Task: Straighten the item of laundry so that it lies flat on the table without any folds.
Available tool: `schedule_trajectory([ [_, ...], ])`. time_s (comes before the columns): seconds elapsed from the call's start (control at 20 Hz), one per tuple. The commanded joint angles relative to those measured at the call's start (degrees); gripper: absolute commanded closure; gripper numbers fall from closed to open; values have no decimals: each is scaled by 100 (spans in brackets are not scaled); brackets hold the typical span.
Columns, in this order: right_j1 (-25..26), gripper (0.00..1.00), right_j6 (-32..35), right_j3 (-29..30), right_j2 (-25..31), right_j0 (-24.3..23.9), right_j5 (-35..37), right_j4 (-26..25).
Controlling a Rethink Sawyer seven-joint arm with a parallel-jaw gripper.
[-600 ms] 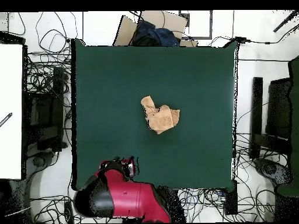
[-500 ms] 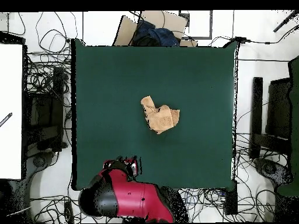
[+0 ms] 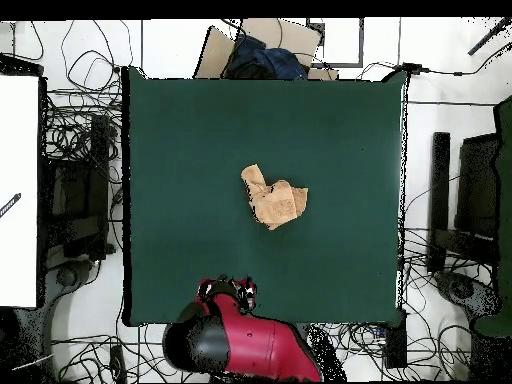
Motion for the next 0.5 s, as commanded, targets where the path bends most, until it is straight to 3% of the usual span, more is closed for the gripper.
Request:
schedule_trajectory([
  [0.05,387,0,656,234,627,-331,-85,-164],
  [0.5,557,0,540,-50,691,-450,10,-229],
])
